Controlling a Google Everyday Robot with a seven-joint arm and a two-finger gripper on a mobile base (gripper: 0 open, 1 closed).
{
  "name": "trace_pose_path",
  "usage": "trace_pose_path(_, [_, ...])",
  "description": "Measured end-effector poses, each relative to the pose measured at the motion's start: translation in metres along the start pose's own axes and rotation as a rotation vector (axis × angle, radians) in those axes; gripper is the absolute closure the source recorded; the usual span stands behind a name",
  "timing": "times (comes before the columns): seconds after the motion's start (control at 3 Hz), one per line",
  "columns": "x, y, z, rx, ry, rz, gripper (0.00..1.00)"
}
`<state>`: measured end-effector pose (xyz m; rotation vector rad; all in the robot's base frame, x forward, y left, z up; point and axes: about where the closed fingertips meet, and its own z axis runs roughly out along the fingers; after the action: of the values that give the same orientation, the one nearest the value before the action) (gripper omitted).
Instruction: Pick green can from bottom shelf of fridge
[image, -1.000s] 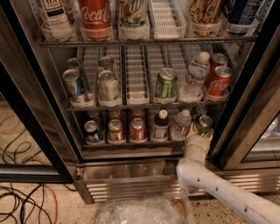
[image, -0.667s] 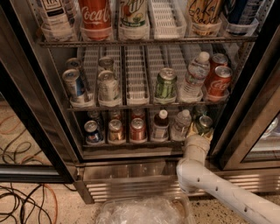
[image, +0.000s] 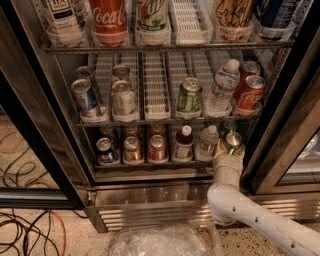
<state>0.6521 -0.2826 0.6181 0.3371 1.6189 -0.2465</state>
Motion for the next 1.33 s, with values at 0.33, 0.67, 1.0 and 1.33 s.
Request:
trace_pose_path(0.33, [-0.011, 0.003, -0.005, -0.037, -0.015, -0.019, 1.0])
trace_pose_path(0.67, [-0.021, 0.004, -0.008, -0.059, -0.035, -0.025, 1.0])
trace_pose_path(1.0, [-0.03, 0.004, -0.011, -0.07, -0.057, -0.018, 1.0])
trace_pose_path(1.33, [-0.038, 0.001, -0.014, -0.083, -0.068, -0.008, 1.0])
